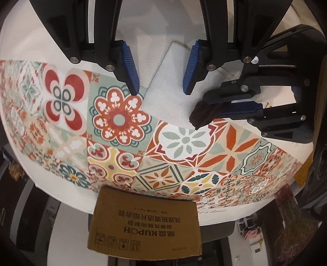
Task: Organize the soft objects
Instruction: 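Grasp the brown hair tie with the left tool while the right tool grasps the white cloth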
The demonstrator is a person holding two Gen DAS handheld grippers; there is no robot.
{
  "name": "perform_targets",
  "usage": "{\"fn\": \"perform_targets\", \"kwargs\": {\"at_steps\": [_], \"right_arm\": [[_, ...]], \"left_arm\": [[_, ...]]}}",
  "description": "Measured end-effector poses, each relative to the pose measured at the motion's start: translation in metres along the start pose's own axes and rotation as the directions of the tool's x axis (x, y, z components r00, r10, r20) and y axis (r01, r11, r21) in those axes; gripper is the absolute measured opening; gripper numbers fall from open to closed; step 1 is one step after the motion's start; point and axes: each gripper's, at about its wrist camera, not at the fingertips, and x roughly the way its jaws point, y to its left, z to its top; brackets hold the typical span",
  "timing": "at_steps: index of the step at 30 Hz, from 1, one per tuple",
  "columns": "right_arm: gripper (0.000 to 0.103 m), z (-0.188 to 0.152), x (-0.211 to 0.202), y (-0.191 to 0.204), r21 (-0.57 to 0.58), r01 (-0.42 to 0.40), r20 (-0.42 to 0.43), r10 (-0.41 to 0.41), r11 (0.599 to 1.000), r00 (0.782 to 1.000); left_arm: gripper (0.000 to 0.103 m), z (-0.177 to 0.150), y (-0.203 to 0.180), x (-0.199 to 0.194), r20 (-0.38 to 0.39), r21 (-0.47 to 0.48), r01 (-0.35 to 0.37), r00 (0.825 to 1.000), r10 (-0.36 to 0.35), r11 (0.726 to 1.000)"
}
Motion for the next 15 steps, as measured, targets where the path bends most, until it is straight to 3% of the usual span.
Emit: {"fn": "perform_targets", "kwargs": {"at_steps": [7, 15], "right_arm": [[0.046, 0.007, -0.003, 0.011, -0.106, 0.028, 0.056, -0.022, 0.994, 0.998], [0.045, 0.011, 0.009, 0.017, -0.155, -0.043, 0.035, 0.049, 0.987, 0.998]], "left_arm": [[0.015, -0.003, 0.003, -0.002, 0.0, -0.016, -0.003, 1.0, 0.003, 1.0], [0.015, -0.006, 0.004, -0.004, 0.004, -0.01, -0.017, 1.0, 0.017, 1.0]]}}
